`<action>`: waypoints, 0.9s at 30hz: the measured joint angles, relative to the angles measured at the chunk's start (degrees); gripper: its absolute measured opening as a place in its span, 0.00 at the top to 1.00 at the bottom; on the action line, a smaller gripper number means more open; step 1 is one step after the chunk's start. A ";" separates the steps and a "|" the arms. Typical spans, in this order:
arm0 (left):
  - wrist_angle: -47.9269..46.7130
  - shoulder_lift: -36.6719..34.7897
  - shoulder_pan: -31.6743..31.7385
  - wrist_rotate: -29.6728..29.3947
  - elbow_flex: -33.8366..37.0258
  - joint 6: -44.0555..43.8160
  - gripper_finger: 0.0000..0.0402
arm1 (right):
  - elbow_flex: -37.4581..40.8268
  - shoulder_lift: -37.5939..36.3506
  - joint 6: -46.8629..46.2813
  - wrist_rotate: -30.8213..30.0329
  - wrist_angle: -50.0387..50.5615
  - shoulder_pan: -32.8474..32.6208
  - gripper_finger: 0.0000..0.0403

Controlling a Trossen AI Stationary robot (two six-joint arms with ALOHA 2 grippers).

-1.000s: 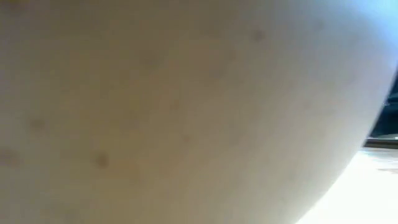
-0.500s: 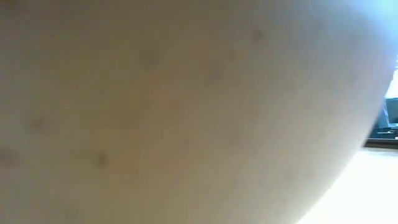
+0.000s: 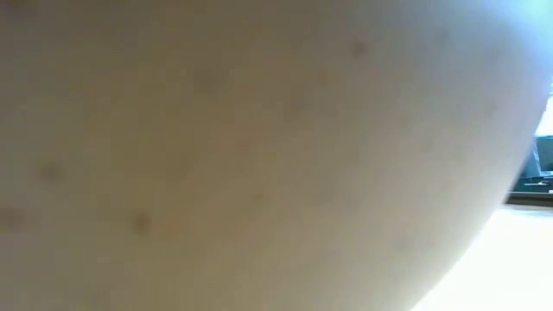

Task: Place and stack bowls onto a shelf
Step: Stack the bottom blue bowl on top of the white bowl on the shelf

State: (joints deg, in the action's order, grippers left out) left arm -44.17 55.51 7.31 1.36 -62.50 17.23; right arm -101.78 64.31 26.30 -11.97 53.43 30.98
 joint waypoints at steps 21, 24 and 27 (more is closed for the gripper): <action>-2.31 29.23 -16.27 -1.40 -12.83 10.37 0.86 | 0.00 -6.06 -0.08 0.04 0.37 0.02 0.73; -2.18 31.65 -16.59 -1.51 -12.83 12.66 0.86 | 0.00 -6.64 -0.08 0.04 1.43 0.02 0.73; -0.11 34.17 -16.16 -1.64 -12.83 14.21 0.86 | 0.00 -7.19 -0.10 0.04 2.49 0.02 0.73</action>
State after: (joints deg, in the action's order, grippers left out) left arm -44.28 89.68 -8.85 -0.27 -75.33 31.44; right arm -101.78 57.12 26.20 -11.92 55.92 31.00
